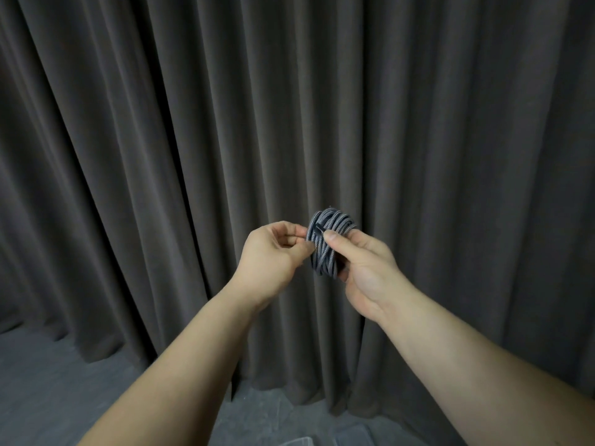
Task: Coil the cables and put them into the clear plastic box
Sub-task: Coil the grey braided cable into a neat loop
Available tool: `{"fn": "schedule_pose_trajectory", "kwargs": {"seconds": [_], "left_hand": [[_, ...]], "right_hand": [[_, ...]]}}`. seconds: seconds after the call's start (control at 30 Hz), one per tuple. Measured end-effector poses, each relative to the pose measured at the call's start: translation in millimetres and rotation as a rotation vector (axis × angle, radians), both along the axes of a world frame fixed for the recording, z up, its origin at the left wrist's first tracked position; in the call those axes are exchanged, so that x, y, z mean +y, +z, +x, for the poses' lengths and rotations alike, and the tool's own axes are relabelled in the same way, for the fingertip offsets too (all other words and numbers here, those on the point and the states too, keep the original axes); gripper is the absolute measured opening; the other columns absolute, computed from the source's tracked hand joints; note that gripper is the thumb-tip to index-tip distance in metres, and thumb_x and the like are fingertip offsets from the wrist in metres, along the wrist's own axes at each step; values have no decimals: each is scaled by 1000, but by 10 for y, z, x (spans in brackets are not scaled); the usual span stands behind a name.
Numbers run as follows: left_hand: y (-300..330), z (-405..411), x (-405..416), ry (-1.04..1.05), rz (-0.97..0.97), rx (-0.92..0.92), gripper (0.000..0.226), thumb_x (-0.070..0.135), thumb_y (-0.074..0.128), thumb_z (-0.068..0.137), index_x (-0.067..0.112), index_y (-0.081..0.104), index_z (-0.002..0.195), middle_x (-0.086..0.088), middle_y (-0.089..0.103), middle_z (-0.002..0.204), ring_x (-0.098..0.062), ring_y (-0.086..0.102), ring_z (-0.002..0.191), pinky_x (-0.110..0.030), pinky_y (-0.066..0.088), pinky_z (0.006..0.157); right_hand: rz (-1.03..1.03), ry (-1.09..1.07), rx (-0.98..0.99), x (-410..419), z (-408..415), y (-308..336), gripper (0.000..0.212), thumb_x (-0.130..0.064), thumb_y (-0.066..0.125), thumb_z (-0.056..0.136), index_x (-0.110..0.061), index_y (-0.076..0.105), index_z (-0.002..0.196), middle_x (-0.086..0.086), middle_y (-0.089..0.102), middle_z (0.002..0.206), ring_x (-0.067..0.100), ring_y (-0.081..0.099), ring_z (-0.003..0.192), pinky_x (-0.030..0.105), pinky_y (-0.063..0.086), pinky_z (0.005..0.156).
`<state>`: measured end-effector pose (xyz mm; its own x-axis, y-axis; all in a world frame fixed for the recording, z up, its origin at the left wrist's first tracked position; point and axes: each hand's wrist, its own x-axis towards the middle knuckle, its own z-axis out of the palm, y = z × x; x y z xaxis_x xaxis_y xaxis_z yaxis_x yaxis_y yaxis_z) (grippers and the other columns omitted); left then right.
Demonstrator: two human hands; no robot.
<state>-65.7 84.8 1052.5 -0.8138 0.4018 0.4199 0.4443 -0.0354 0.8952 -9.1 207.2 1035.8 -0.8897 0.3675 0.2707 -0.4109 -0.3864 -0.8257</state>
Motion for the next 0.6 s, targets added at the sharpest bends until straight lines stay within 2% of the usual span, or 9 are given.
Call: {"fn": "schedule_pose_trajectory", "kwargs": {"seconds": [0.1, 0.17, 0.27, 0.37, 0.43, 0.5, 0.6], "left_hand": [[84, 31, -1, -42, -20, -75, 13, -8, 59, 87, 4, 62, 82, -15, 64, 74, -22, 60, 71, -34, 52, 73], [130, 54, -23, -107, -24, -120, 13, -6, 59, 88, 6, 62, 83, -7, 65, 72, -13, 62, 66, -34, 52, 77], [168, 61, -74, -209, -21, -184, 4, 9, 66, 87, 11, 63, 88, 1, 61, 73, -4, 57, 62, -37, 51, 84], [189, 54, -69, -168, -41, -199, 10, 21, 62, 92, 12, 63, 86, -1, 58, 75, -6, 54, 67, -39, 48, 85], [203, 55, -41, -125, -25, -212, 14, 19, 61, 93, 15, 60, 79, 3, 54, 68, -6, 50, 63, -34, 45, 80], [211, 49, -26, -91, -22, -189, 20, 12, 62, 92, 16, 56, 73, 6, 52, 62, -3, 45, 55, -26, 39, 67], [218, 28, -25, 2, -87, -26, 22, 5, 63, 90, 12, 53, 71, -5, 52, 65, -9, 37, 49, -21, 30, 49]], "right_hand": [[62, -8, 49, 5, 8, 22, 23, 0, 55, 91, -1, 62, 114, 8, 73, 96, 14, 70, 87, 21, 54, 74], [123, -42, 85, 17, 6, 50, 21, 3, 54, 92, -2, 62, 111, 3, 73, 92, 11, 70, 86, 18, 54, 75], [177, -88, 121, 40, -1, 83, 19, 3, 54, 92, -3, 62, 108, 0, 73, 90, 9, 70, 85, 17, 52, 76], [201, -94, 129, 44, -4, 91, 17, 2, 55, 92, -3, 62, 106, 2, 73, 91, 10, 70, 84, 18, 53, 77], [212, -90, 134, 34, -9, 90, 18, 2, 55, 92, -2, 61, 108, 3, 72, 94, 10, 70, 86, 18, 53, 77], [236, -103, 131, 16, -12, 72, 19, 2, 56, 92, -4, 61, 109, 1, 72, 95, 9, 69, 89, 17, 52, 77], [279, -164, 109, -20, -36, 18, 20, -1, 59, 91, -10, 62, 108, -1, 73, 98, 9, 69, 94, 19, 51, 82]]}}
